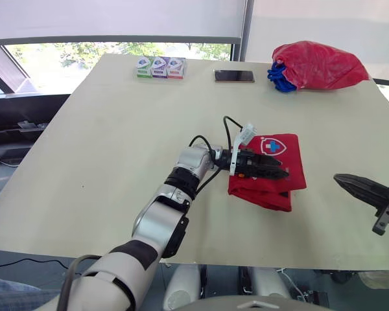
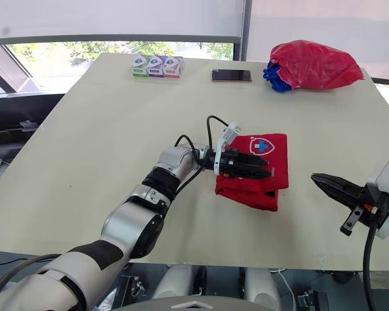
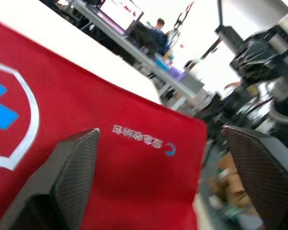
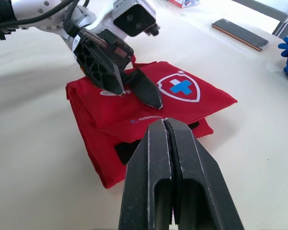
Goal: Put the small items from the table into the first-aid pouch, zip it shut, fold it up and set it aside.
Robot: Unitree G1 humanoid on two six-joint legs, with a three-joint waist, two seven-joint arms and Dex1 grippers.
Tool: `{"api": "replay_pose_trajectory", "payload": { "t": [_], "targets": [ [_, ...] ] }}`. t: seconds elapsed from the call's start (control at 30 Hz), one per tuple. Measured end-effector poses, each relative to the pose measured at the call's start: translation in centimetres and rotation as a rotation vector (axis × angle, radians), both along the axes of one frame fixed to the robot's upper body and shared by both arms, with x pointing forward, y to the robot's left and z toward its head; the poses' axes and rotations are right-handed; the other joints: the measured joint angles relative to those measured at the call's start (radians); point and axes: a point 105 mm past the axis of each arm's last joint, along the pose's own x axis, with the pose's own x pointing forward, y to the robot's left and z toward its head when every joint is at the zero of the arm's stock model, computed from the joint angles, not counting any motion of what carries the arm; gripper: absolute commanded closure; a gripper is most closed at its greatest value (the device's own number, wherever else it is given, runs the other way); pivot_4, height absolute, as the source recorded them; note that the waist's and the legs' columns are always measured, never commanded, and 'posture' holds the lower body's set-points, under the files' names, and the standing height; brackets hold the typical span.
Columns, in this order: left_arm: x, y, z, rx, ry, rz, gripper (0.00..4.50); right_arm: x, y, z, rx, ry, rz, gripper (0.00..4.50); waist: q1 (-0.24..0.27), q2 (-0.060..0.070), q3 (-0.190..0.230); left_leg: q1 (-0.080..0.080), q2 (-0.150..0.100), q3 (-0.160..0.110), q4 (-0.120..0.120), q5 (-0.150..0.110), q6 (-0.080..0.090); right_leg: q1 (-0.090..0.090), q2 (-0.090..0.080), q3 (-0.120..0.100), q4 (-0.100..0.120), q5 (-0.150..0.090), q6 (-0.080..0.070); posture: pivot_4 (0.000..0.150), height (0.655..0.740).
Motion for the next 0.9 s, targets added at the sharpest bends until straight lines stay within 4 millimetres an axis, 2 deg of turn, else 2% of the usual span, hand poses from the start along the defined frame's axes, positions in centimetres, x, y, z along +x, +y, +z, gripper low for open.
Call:
{"api": "replay_pose_trajectory", "payload": {
  "t": [0.17, 0.2, 0.23, 0.33, 0.57, 0.6, 0.9],
  "targets": [
    [-0.1, -0.5, -1.5, 0.11, -0.286, -0.035, 3.78, -0.2, -0.3, -0.2, 0.009, 0.004, -0.009, 4.5, 0.001, 0.0, 0.0, -0.001, 0.0, 0.0, -0.002, 0.0, 0.0, -0.001, 0.0, 0.001, -0.002, 0.0, 0.001, 0.15, 0.74],
    [-0.2, -0.7, -1.6, 0.132, -0.363, -0.054, 4.42, -0.3, -0.5, -0.2, 0.012, 0.003, -0.015, 4.5, 0.002, 0.0, 0.0, -0.002, 0.0, 0.0, -0.002, 0.0, 0.0, -0.001, 0.0, 0.001, -0.002, 0.0, 0.001, 0.15, 0.74],
    [-0.2, -0.8, -1.6, 0.134, -0.38, -0.058, 4.48, -0.3, -0.5, -0.2, 0.014, 0.004, -0.017, 4.5, 0.002, 0.0, 0.0, -0.002, 0.0, 0.0, -0.002, 0.0, 0.0, -0.001, 0.0, 0.001, -0.002, 0.0, 0.001, 0.15, 0.74],
    [-0.4, -1.2, -1.8, 0.155, -0.482, -0.086, 4.5, -0.6, -0.9, -0.6, 0.048, 0.039, -0.025, 3.65, 0.003, 0.0, 0.0, -0.002, 0.0, 0.0, -0.001, 0.0, 0.0, -0.001, -0.001, 0.001, -0.002, 0.0, 0.0, 0.15, 0.74],
    [-0.5, -2.3, -2.0, 0.192, -0.581, -0.131, 4.5, -1.3, -2.6, -1.5, 0.1, 0.084, -0.076, 0.36, 0.006, 0.0, 0.0, -0.002, -0.001, -0.001, -0.001, 0.0, 0.001, -0.001, 0.0, -0.001, -0.002, 0.0, 0.0, 0.15, 0.74],
    [-0.5, -2.5, -2.0, 0.201, -0.6, -0.142, 4.5, -1.5, -2.7, -1.8, 0.111, 0.092, -0.08, 0.07, 0.006, 0.0, 0.0, -0.002, -0.001, -0.001, -0.001, 0.0, 0.001, -0.001, 0.0, -0.001, -0.002, 0.0, 0.0, 0.15, 0.74],
    [-1.1, -4.5, -1.9, 0.244, -0.644, -0.223, 4.5, -2.3, -4.0, -3.0, 0.109, 0.113, -0.124, 0.07, 0.003, 0.0, 0.0, -0.002, -0.001, -0.001, -0.001, 0.0, 0.001, -0.002, 0.001, -0.001, -0.002, -0.002, 0.003, 0.15, 0.74]
  ]
}}
